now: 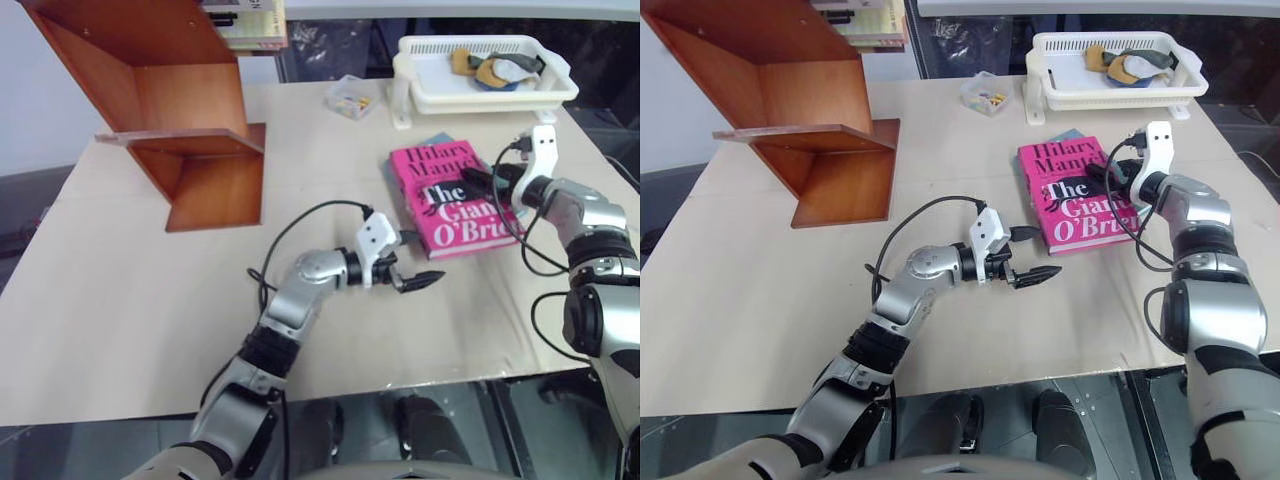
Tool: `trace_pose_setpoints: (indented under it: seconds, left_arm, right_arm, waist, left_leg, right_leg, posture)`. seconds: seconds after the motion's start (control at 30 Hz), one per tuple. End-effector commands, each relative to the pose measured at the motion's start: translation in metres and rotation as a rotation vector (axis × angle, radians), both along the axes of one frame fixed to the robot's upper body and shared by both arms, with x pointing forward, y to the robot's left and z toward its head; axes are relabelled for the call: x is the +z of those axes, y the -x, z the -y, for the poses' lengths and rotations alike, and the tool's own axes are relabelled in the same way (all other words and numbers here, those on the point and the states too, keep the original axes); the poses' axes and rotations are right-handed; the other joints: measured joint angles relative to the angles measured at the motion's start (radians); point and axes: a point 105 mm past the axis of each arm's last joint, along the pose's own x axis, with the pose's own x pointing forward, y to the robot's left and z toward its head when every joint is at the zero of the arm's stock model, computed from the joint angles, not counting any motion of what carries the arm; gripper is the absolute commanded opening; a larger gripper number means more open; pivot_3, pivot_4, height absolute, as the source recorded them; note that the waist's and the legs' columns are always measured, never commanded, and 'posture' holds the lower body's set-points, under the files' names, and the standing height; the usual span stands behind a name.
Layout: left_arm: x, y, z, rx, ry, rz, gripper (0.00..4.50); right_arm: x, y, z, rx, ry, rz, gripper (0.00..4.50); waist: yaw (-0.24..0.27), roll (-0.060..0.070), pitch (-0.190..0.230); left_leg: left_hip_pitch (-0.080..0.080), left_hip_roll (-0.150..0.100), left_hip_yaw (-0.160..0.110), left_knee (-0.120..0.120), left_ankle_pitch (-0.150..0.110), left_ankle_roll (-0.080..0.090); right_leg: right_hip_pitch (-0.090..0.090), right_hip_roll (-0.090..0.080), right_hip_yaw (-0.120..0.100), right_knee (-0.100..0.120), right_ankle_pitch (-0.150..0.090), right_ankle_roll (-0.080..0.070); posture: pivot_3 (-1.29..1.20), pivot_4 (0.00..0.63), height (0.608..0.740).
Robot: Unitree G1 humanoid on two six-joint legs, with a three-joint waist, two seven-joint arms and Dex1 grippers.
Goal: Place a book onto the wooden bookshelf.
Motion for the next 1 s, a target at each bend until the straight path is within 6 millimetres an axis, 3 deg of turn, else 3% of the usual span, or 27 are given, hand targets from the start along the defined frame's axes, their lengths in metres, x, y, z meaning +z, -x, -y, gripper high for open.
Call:
trace_pose_setpoints:
  seconds: [0.03, 0.73, 1.0]
  left_arm:
    - [0.017, 0.006, 0.009, -0.048, 0.034, 0.052, 4.49]
    - [0.020, 0.031, 0.014, -0.151, 0.089, -0.024, 4.49]
    - [0.024, 0.026, 0.007, -0.123, 0.105, -0.024, 4.49]
  right_arm:
    - [0.022, -0.004, -0.006, 0.016, 0.000, 0.076, 4.47]
    - [0.024, -0.007, -0.013, 0.039, 0.025, 0.094, 4.47]
    - [0.026, -0.008, -0.006, 0.000, 0.043, 0.120, 4.47]
  waist:
    - [0.000, 0.000, 0.000]
    - [-0.001, 0.000, 0.000]
    - [0.000, 0.000, 0.000]
  left_leg:
    - [0.000, 0.000, 0.000, 0.000, 0.000, 0.000]
    - [0.000, 0.000, 0.000, 0.000, 0.000, 0.000]
    - [0.000, 0.000, 0.000, 0.000, 0.000, 0.000]
  right_leg:
    - [0.000, 0.000, 0.000, 0.000, 0.000, 0.000]
    - [0.000, 0.000, 0.000, 0.000, 0.000, 0.000]
    - [0.000, 0.000, 0.000, 0.000, 0.000, 0.000]
  posture:
    - [0.00, 0.150, 0.740]
    - [0.00, 0.150, 0.740]
    - [0.00, 0.150, 0.740]
